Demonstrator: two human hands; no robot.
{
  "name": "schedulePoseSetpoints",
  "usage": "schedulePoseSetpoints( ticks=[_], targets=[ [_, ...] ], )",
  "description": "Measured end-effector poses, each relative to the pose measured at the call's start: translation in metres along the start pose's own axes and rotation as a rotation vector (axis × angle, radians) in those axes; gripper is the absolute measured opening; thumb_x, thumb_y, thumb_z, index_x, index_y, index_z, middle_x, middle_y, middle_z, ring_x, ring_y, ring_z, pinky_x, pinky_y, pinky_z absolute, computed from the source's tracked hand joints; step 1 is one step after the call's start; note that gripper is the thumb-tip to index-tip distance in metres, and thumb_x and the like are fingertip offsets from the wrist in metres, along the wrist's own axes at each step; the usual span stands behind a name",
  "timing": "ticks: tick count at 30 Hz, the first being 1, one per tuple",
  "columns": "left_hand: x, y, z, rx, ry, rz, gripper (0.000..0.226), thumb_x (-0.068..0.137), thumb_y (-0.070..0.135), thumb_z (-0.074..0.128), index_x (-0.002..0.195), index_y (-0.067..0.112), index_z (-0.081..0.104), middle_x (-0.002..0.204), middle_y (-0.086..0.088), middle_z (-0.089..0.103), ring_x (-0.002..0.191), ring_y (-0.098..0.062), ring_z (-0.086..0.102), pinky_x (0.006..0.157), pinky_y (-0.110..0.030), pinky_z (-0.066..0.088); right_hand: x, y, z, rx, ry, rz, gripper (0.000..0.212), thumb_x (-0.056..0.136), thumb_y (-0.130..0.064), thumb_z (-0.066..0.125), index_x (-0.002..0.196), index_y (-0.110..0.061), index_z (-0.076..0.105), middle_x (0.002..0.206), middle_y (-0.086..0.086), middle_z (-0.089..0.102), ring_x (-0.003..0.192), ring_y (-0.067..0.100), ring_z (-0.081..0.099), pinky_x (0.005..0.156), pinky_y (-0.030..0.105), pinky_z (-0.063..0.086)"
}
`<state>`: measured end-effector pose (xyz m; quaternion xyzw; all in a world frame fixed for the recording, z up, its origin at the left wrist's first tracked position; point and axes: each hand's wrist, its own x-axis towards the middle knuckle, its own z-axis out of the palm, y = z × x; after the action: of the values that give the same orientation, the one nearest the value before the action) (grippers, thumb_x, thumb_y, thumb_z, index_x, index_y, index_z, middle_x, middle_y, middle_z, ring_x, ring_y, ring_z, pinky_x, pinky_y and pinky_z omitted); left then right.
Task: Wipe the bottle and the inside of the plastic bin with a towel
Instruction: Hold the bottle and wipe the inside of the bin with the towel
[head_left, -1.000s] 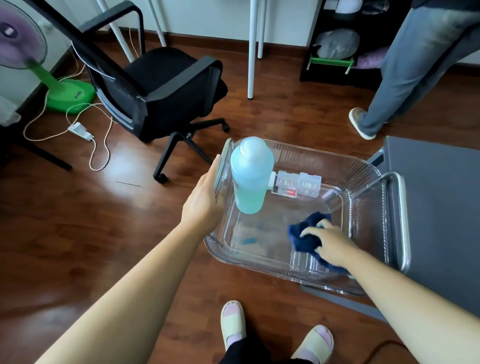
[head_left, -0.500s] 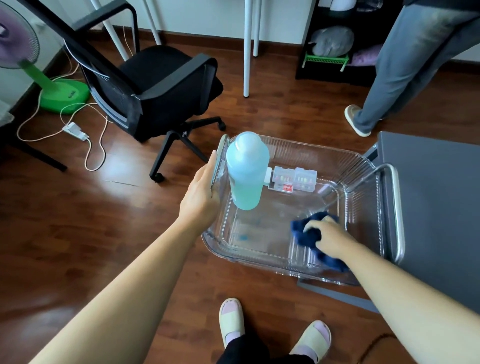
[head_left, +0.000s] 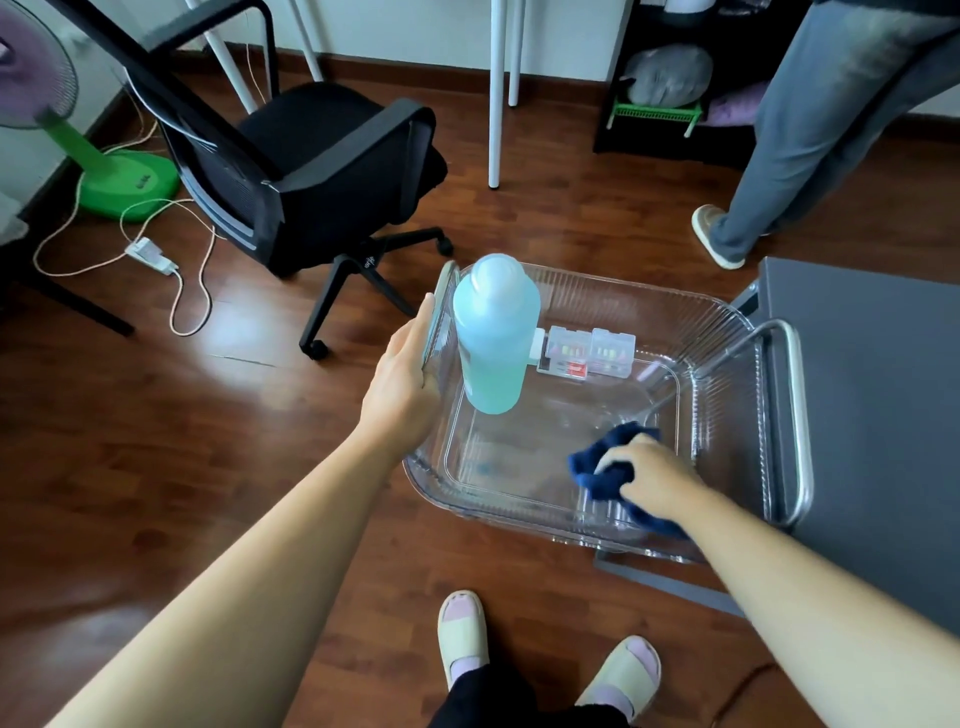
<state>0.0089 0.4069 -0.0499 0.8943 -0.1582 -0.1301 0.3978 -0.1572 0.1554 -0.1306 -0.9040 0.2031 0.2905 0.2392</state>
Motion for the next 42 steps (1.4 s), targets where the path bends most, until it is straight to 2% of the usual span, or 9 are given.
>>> schedulePoseSetpoints(
  ticks=[6, 10, 16, 21, 25, 30, 34, 38, 42],
  targets=[
    [0.002, 0.003, 0.003, -0.019, 0.017, 0.003, 0.066, 0.094, 0.01, 0.036, 0.147, 0.042, 0.013, 0.154, 0.011, 0.024, 0.139, -0.013, 0.025, 0.102, -0.027, 0.022, 0.022, -0.068, 0.031, 0.031, 0.071, -0.141, 0.054, 0.088, -0.012, 0.056, 0.136, -0.034, 0.049, 0.131, 0.008, 0.038, 0.116, 0.034, 0.049, 0.095, 0.037, 0.044],
    [-0.001, 0.002, 0.002, -0.048, -0.002, 0.003, 0.064, 0.096, 0.012, 0.036, 0.148, 0.04, 0.013, 0.154, 0.009, 0.023, 0.14, -0.014, 0.022, 0.106, -0.027, 0.019, 0.009, -0.065, 0.043, 0.029, -0.079, -0.266, 0.049, 0.084, -0.002, 0.05, 0.121, -0.032, 0.064, 0.111, 0.006, 0.046, 0.105, 0.028, 0.049, 0.087, 0.038, 0.044],
    [0.001, 0.007, 0.002, -0.053, -0.028, 0.011, 0.061, 0.098, 0.016, 0.036, 0.149, 0.039, 0.011, 0.155, 0.01, 0.021, 0.142, -0.012, 0.02, 0.112, -0.032, 0.02, -0.011, -0.003, -0.012, -0.117, -0.064, -0.056, 0.042, 0.08, -0.01, 0.049, 0.1, -0.042, 0.067, 0.108, -0.006, 0.047, 0.102, 0.022, 0.054, 0.077, 0.031, 0.039],
    [0.0, 0.008, 0.001, -0.131, -0.066, 0.015, 0.057, 0.1, 0.021, 0.035, 0.15, 0.035, 0.01, 0.156, 0.011, 0.018, 0.142, -0.007, 0.015, 0.112, -0.027, 0.015, 0.011, -0.096, 0.018, 0.002, -0.003, -0.418, 0.045, 0.08, -0.01, 0.053, 0.111, -0.04, 0.066, 0.11, -0.004, 0.046, 0.102, 0.021, 0.05, 0.079, 0.029, 0.037],
    [0.0, 0.004, 0.0, -0.146, -0.073, -0.024, 0.056, 0.1, 0.027, 0.032, 0.148, 0.042, 0.009, 0.155, 0.015, 0.019, 0.14, -0.004, 0.015, 0.109, -0.025, 0.014, 0.027, -0.136, 0.05, -0.211, 0.038, -0.522, 0.056, 0.085, 0.0, 0.048, 0.124, -0.039, 0.06, 0.133, -0.003, 0.044, 0.118, 0.026, 0.043, 0.085, 0.041, 0.048],
    [-0.001, 0.003, 0.0, -0.145, -0.066, -0.005, 0.057, 0.098, 0.028, 0.034, 0.148, 0.042, 0.011, 0.154, 0.017, 0.02, 0.14, -0.003, 0.017, 0.108, -0.026, 0.017, 0.019, -0.063, 0.024, -0.198, -0.079, -0.448, 0.045, 0.076, 0.005, 0.052, 0.093, -0.031, 0.073, 0.137, -0.007, 0.046, 0.12, 0.021, 0.047, 0.088, 0.031, 0.042],
    [-0.001, 0.008, 0.001, -0.18, -0.056, -0.008, 0.057, 0.095, 0.034, 0.033, 0.148, 0.04, 0.013, 0.154, 0.016, 0.021, 0.141, -0.006, 0.018, 0.113, -0.035, 0.02, 0.001, -0.001, -0.011, -0.292, -0.169, -0.183, 0.027, 0.069, -0.002, 0.055, 0.066, -0.029, 0.049, 0.115, -0.001, 0.051, 0.097, 0.026, 0.055, 0.074, 0.033, 0.041],
    [-0.002, 0.01, 0.0, -0.187, -0.052, -0.019, 0.056, 0.096, 0.034, 0.033, 0.147, 0.042, 0.013, 0.154, 0.016, 0.021, 0.141, -0.008, 0.022, 0.115, -0.044, 0.023, -0.001, -0.033, -0.001, -0.267, -0.133, -0.235, 0.011, 0.076, -0.012, 0.056, 0.079, -0.022, 0.052, 0.101, 0.002, 0.049, 0.086, 0.024, 0.048, 0.068, 0.033, 0.036],
    [-0.002, 0.007, -0.001, -0.153, -0.058, -0.012, 0.055, 0.097, 0.035, 0.032, 0.147, 0.044, 0.011, 0.154, 0.016, 0.021, 0.141, -0.008, 0.019, 0.116, -0.042, 0.021, 0.02, -0.11, 0.036, -0.251, 0.02, -0.574, 0.029, 0.09, -0.013, 0.05, 0.11, -0.028, 0.065, 0.138, -0.008, 0.046, 0.115, 0.025, 0.044, 0.089, 0.036, 0.044]
  ],
)
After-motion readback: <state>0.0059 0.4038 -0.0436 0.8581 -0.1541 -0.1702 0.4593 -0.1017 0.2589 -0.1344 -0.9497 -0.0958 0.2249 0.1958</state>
